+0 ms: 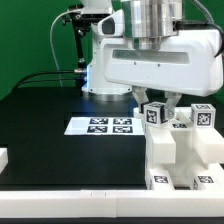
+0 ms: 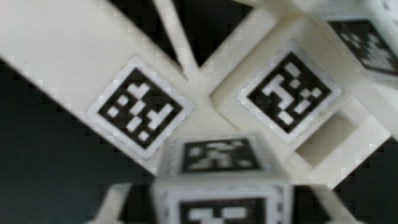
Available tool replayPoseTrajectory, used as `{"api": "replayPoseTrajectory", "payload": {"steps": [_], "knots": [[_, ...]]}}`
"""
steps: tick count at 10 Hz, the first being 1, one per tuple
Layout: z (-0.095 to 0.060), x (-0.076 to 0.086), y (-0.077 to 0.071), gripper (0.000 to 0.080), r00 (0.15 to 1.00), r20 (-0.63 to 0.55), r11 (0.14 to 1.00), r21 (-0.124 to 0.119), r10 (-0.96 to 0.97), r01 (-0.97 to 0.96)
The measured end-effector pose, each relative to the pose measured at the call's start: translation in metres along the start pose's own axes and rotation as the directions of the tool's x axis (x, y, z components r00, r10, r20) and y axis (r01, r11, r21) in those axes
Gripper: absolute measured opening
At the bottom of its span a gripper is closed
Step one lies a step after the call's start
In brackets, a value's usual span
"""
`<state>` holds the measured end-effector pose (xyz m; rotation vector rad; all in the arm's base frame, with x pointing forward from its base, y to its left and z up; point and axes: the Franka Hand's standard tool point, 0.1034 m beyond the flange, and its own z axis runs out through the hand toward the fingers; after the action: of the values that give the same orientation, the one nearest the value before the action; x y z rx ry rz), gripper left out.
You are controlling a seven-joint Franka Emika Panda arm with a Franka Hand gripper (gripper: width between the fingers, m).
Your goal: Assemble chair
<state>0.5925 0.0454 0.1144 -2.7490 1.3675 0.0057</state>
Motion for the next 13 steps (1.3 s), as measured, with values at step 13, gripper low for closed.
{"api": "replayPoseTrajectory", "payload": {"steps": [13], "knots": [[0.002, -0.008, -0.005, 0.0554, 0.726, -0.028, 0.727, 0.004, 0.687, -0.687]]}}
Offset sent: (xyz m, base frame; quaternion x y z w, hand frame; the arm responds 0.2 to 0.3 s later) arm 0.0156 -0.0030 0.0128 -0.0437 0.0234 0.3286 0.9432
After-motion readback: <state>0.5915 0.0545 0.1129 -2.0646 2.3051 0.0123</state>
